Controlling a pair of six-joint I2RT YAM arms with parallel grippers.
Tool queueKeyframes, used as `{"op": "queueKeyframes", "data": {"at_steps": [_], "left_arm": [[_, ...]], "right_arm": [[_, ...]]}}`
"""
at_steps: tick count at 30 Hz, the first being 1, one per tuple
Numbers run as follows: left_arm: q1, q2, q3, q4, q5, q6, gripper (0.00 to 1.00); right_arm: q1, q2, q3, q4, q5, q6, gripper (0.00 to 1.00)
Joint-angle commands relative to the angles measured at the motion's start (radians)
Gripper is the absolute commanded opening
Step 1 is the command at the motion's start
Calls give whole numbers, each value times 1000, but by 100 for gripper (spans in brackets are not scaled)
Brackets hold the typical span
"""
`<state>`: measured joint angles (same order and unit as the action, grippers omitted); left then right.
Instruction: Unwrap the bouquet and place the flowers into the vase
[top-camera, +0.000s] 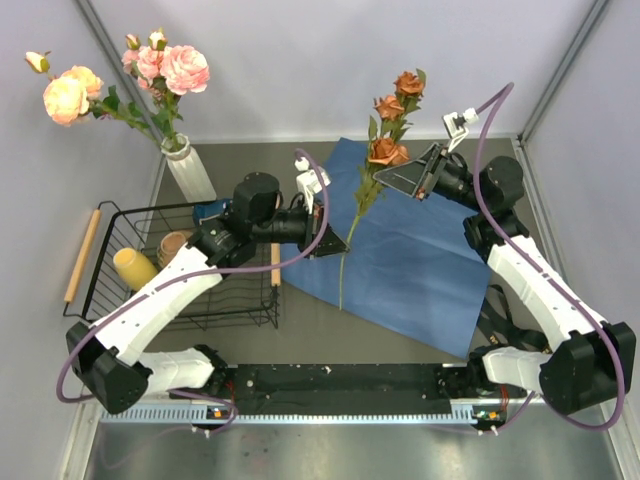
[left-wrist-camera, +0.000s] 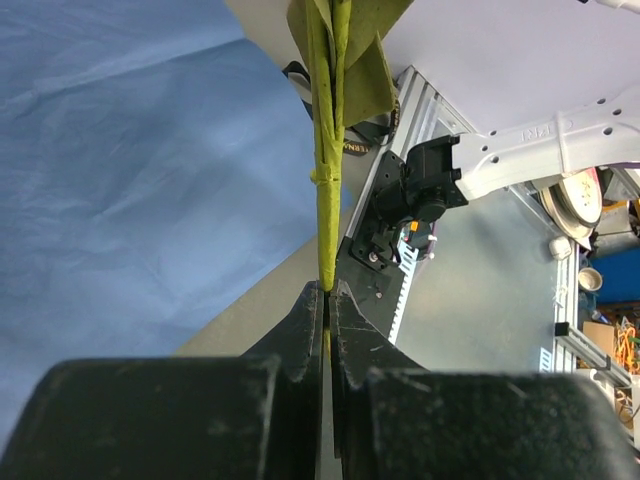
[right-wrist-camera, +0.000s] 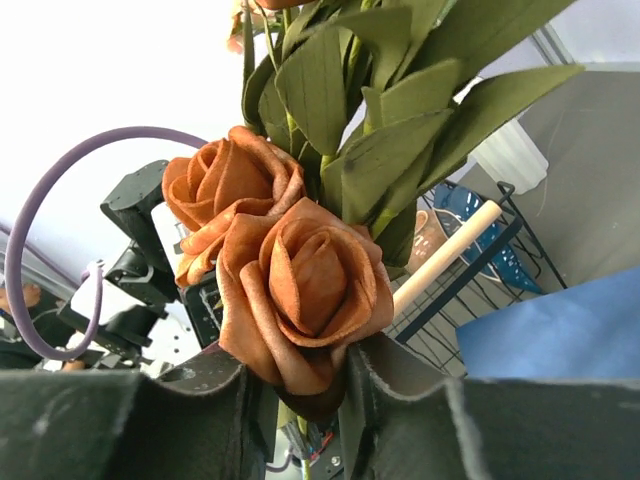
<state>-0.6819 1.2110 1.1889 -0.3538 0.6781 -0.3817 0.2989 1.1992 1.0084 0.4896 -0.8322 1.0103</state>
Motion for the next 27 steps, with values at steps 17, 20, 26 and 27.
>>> {"op": "queueKeyframes", "data": {"at_steps": [17, 20, 26, 27], "left_arm": [[12, -370, 188, -411, -587, 78, 99], [13, -522, 221, -452, -831, 44, 99], [13, -741, 224, -436, -992, 99, 99], [13, -766, 224, -439, -1005, 110, 99]], "right_arm": [[141, 41, 154, 82, 459, -38, 0], [204, 149, 241, 131, 625, -102, 0], [308, 439, 526, 283, 887, -211, 0], [319, 524, 579, 297, 919, -231, 0]]}}
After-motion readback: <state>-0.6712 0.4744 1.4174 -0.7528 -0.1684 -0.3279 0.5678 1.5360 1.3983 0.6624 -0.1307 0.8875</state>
